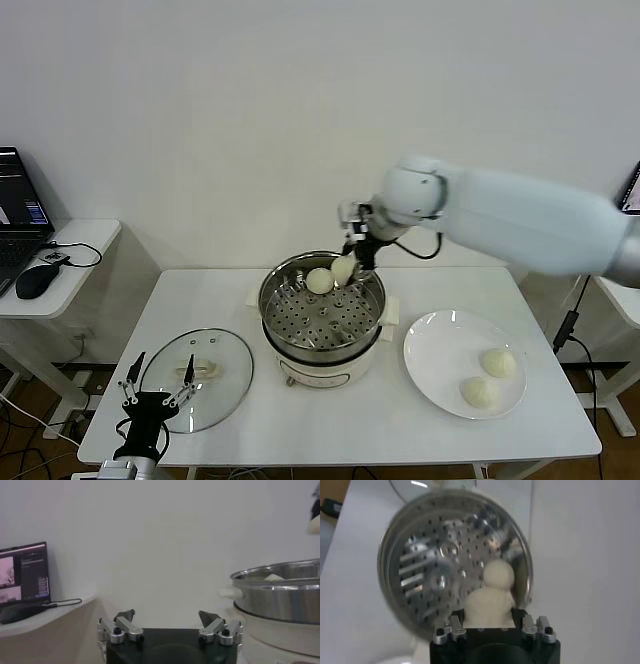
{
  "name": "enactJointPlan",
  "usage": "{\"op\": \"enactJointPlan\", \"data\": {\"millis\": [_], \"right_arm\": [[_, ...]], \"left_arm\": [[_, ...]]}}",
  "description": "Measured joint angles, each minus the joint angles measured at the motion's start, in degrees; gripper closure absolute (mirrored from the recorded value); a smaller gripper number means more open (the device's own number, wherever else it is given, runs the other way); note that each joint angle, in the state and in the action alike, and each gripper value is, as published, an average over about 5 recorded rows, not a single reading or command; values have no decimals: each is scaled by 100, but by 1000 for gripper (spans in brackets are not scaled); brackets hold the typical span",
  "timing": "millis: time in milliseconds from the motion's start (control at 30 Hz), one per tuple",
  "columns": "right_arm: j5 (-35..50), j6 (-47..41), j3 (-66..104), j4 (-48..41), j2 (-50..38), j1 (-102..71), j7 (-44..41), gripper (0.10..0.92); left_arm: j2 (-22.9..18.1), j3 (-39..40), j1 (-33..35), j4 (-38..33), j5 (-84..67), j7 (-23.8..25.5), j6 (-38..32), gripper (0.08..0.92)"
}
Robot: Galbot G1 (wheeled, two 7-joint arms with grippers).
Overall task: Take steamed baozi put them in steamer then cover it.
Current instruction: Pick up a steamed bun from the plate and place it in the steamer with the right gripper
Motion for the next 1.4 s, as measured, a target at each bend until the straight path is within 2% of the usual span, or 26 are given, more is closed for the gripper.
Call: {"op": "enactJointPlan", "data": {"millis": [400,800,1133,1400], "right_arm": [[-98,-31,40,-1038,1108,-684,121,423],[-153,-40,70,-1524,1501,-1009,264,411],[-25,-50,114,-1417,1422,-905,253,212],[-9,133,-37,-830,791,-257,-163,202]], "left_arm": [[-10,-3,-49,16,-4,-4,-27,177],[-3,8,-67,42,-8,-4,-50,177],[-5,-2,-40,11,1,-4,-52,177],[-5,15,-35,0,2,-3,-52,177]]}}
